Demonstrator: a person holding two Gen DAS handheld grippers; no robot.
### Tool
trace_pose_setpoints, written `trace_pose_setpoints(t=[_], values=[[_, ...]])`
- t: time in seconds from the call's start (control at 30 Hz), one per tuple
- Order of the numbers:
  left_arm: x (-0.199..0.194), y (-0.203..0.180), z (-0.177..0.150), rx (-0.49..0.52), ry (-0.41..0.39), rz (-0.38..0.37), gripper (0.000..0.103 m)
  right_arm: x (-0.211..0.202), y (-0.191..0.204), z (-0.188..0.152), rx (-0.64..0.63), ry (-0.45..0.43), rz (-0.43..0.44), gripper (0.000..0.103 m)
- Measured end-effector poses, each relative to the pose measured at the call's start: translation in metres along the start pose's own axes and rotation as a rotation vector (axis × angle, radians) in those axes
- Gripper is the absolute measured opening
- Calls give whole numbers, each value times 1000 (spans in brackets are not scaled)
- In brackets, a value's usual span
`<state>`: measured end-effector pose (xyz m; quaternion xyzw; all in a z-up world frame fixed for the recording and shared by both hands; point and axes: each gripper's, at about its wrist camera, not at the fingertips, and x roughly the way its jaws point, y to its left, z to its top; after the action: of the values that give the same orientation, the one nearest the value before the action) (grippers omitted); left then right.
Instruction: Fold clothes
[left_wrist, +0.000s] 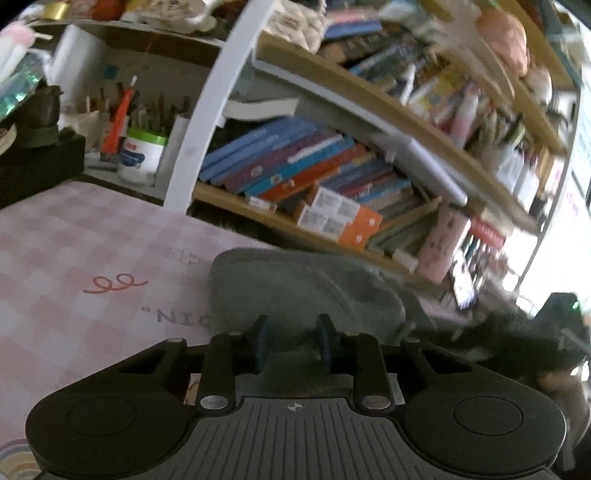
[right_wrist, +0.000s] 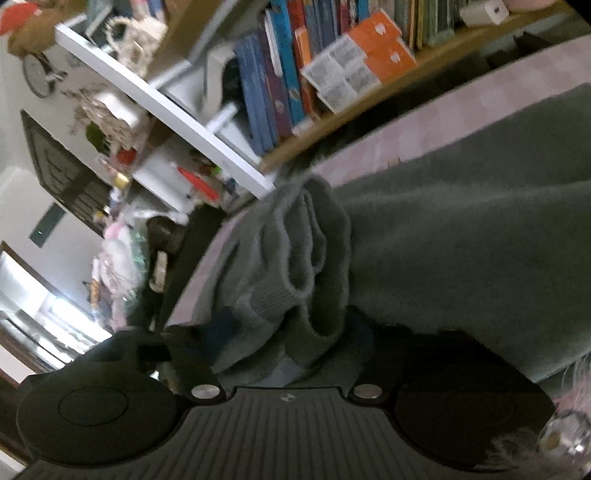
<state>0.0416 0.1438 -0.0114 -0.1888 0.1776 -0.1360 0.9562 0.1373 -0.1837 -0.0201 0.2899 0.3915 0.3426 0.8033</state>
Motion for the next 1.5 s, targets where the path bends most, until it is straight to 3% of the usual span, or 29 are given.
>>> trace_pose_setpoints(t=[0.03,0.07,0.17,0.2,0.33,0.4,0.47,0.53,0.63,0.67,0.73,0.83,0.97,1.03,1.2,1.5], values=[[-3,1,0,-5,-30,0,26,2,0,-2,12,20,7,28],[-7,2,1,-11,-59,-4,27,0,1,-4,25,30,23,25],[-15,8,1,-50,-120,-24,32,-15,6,-8,32,12,98,24],[-15,10,2,-63,-129,-27,39,-17,7,-9,35,9,109,24],[-10,14,1,-95,-100,-26,45,-11,2,-13,24,29,31,23],[-10,14,0,-97,-99,-30,45,-11,2,-14,10,22,23,35],[-10,14,0,-97,-103,-34,50,-20,10,-15,-47,-44,21,58],[-11,14,0,-97,-102,-34,54,-29,17,-16,-113,-122,2,60],[-10,14,-1,-94,-97,-40,60,-38,24,-19,-212,-231,-58,54],[-10,13,-1,-89,-96,-40,60,-39,26,-19,-238,-252,-77,40],[-10,12,-1,-83,-94,-39,64,-35,26,-20,-266,-241,-104,25],[-10,12,-1,-85,-92,-33,67,-22,25,-19,-273,-182,-134,16],[-9,12,-1,-91,-87,-21,73,-15,14,-17,-242,-140,-163,17],[-9,12,-1,-96,-84,-11,83,-18,11,-16,-219,-145,-148,17],[-9,13,0,-98,-72,12,90,-29,14,-17,-241,-193,-145,20],[-4,18,0,-132,-34,29,91,-59,11,-20,-279,-279,-155,26]])
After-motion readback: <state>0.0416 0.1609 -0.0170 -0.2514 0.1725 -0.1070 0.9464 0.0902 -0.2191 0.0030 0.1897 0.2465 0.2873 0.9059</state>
